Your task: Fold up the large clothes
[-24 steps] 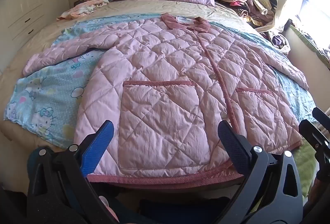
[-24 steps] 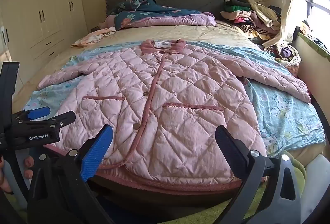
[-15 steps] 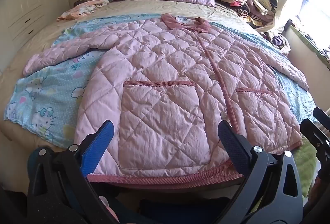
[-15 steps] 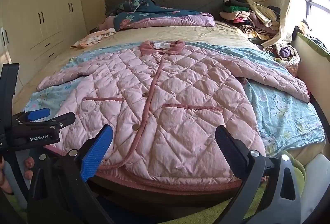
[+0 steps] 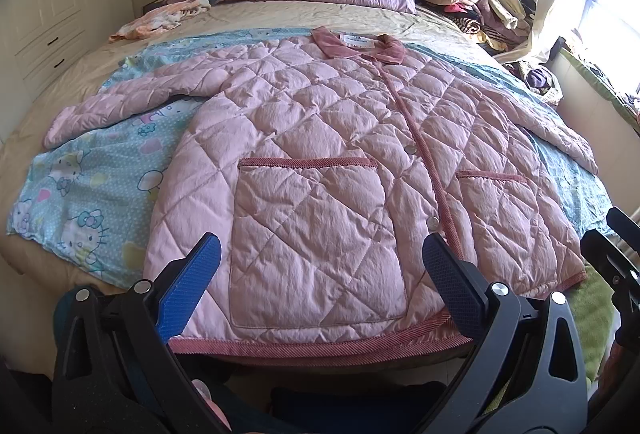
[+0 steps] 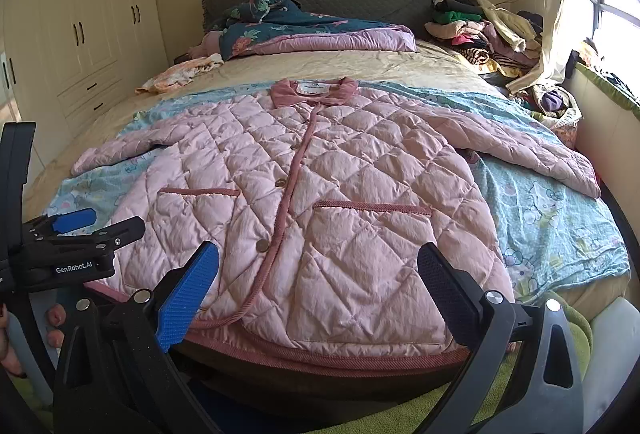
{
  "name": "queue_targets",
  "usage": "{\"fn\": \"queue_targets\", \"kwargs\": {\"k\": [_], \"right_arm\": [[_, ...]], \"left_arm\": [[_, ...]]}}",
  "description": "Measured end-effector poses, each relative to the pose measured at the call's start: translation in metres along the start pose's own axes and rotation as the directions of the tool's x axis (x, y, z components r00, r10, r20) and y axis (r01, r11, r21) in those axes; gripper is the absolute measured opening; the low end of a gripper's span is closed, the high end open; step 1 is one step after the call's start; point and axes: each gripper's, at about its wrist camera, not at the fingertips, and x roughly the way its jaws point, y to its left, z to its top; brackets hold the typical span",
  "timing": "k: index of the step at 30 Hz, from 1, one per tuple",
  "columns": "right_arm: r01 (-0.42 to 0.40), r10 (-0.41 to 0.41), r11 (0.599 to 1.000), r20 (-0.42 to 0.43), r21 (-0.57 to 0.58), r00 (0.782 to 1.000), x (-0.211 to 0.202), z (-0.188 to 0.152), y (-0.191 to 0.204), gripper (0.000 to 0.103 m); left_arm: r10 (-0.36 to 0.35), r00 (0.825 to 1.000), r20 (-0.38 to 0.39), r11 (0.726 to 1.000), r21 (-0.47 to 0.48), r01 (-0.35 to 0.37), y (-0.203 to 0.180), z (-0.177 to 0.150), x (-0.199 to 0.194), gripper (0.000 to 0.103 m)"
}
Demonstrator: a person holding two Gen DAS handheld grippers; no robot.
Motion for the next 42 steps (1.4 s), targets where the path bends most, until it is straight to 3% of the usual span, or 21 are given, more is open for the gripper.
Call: {"fn": "queue_targets", "kwargs": {"k": [42], "right_arm": [[-0.005,0.005,1.000,0.000,0.008,1.000,0.0035,0.0010,-0.0027,0.099]], "left_arm": [[0.002,1.000,0.004,1.000,0.003,-0.002,-0.0002,-0.0001,-0.0002,0.095]]}}
